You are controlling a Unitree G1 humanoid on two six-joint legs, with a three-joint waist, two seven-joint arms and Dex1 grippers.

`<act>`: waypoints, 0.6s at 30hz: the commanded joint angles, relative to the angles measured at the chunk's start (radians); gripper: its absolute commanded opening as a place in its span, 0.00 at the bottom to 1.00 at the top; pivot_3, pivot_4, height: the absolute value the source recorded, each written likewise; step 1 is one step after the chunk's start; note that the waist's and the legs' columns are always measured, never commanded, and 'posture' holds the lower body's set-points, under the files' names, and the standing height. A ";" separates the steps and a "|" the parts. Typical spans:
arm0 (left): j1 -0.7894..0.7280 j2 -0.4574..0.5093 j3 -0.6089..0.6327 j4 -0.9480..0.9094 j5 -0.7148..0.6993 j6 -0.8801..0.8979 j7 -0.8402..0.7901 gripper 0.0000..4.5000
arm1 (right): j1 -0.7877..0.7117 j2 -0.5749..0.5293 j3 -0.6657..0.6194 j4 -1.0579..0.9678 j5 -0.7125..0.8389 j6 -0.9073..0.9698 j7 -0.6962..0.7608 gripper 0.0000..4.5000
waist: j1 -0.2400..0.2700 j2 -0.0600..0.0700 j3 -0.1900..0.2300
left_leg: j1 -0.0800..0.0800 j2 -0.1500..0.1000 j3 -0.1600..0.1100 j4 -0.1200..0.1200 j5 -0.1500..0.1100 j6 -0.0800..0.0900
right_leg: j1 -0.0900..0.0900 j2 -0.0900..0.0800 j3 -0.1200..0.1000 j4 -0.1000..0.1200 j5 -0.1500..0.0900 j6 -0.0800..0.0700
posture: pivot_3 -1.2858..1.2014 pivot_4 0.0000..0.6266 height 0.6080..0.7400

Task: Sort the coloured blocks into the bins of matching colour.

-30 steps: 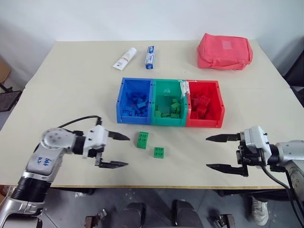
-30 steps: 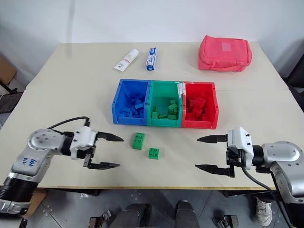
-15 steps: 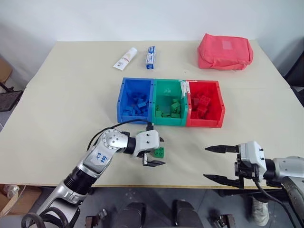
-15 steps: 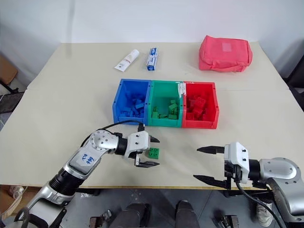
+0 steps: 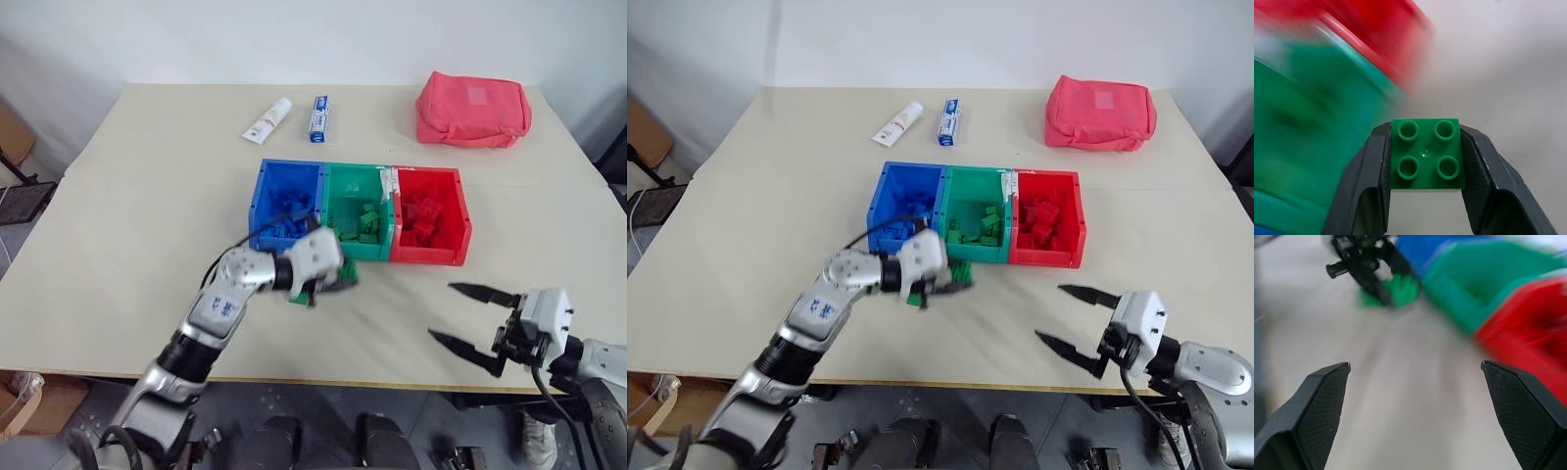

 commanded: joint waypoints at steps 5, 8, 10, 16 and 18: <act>-0.158 -0.073 0.046 0.272 0.048 -0.122 0.152 0.49 | -0.072 0.012 -0.026 -0.047 0.022 0.044 -0.131 1.00 | 0.000 0.000 0.000 | 0.001 0.000 0.001 -0.001 0.000 0.000 | -0.001 0.000 0.000 0.001 0.000 0.000 | 0.52 0.24 1.00; -0.181 -0.080 0.052 0.316 0.025 -0.140 0.127 0.68 | -0.077 0.005 -0.016 -0.053 0.023 0.046 -0.130 1.00 | -0.001 0.000 0.000 | 0.000 0.000 0.001 -0.001 0.000 0.000 | -0.001 0.000 0.000 0.001 0.000 0.000 | 0.52 0.24 1.00; -0.171 -0.076 0.060 0.302 -0.009 -0.142 0.083 0.81 | -0.083 -0.001 -0.011 -0.058 0.027 0.049 -0.123 1.00 | -0.001 0.000 0.000 | 0.000 0.000 0.001 -0.001 0.000 0.000 | -0.002 0.000 0.000 0.001 0.000 0.000 | 0.52 0.24 1.00; -0.064 0.011 0.086 0.165 -0.089 -0.230 -0.070 1.00 | -0.113 -0.031 0.021 -0.067 0.028 0.071 -0.084 1.00 | -0.018 0.000 0.000 | 0.000 0.000 0.001 -0.002 0.000 0.000 | -0.002 0.000 0.000 0.001 0.000 0.000 | 0.52 0.24 1.00; 0.016 0.082 0.098 0.098 -0.118 -0.244 -0.143 1.00 | -0.122 -0.048 0.041 -0.068 0.034 0.077 -0.047 1.00 | -0.024 0.000 0.000 | 0.000 0.000 0.001 -0.002 0.000 0.000 | -0.002 0.000 0.000 0.001 0.000 0.000 | 0.52 0.24 1.00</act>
